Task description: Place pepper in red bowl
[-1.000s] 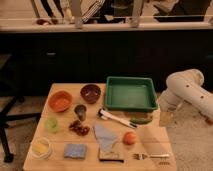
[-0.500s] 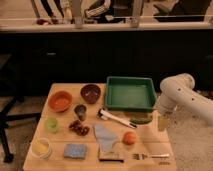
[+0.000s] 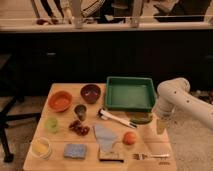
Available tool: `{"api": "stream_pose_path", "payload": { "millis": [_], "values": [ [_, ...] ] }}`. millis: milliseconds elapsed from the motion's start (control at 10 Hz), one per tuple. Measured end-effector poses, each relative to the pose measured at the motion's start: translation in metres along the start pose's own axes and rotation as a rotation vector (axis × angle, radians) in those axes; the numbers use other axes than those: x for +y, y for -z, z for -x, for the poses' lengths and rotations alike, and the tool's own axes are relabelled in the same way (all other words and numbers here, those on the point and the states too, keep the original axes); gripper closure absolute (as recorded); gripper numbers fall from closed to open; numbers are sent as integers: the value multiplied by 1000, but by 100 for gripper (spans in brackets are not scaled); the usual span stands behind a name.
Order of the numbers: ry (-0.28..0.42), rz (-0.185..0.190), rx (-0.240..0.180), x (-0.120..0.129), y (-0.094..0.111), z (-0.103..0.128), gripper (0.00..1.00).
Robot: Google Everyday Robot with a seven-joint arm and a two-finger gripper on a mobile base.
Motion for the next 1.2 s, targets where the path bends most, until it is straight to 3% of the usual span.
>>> {"api": "stream_pose_path", "payload": {
  "millis": [500,1200],
  "values": [
    [-3,20,-67,-3,-20,-2,20],
    [113,51,-122,-4,-43,17,20]
  ]
}}
